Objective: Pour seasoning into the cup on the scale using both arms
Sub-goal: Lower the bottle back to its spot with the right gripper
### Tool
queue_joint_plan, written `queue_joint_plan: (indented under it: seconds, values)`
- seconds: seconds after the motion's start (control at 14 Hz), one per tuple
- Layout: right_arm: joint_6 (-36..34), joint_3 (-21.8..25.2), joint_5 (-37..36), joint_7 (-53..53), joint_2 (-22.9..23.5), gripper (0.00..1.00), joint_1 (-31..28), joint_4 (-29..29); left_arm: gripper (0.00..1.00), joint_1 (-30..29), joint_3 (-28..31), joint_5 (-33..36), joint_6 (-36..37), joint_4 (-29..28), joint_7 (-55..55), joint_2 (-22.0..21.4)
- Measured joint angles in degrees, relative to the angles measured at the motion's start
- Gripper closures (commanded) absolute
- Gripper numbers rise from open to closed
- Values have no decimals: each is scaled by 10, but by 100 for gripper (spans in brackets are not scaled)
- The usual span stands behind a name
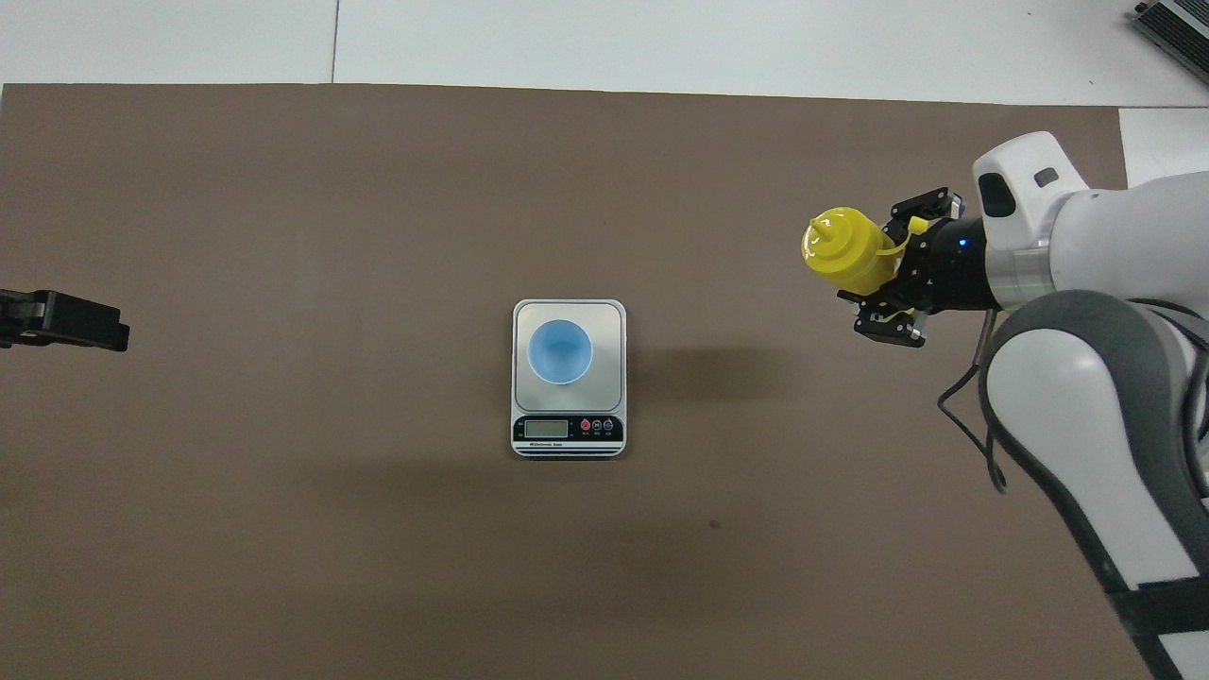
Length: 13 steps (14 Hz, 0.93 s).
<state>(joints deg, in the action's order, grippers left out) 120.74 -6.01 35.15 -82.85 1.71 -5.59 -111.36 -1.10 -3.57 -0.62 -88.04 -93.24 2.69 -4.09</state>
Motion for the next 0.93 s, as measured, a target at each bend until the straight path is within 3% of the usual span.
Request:
queue_joint_plan:
  seconds: [0.43, 0.93]
  values:
    - [0, 0, 194, -196, 10, 100, -72, -81, 0, 0, 0, 0, 0, 0, 0, 0]
    - [-21, 1, 248, -327, 23, 100, -136, -127, 0, 0, 0, 0, 0, 0, 0, 0]
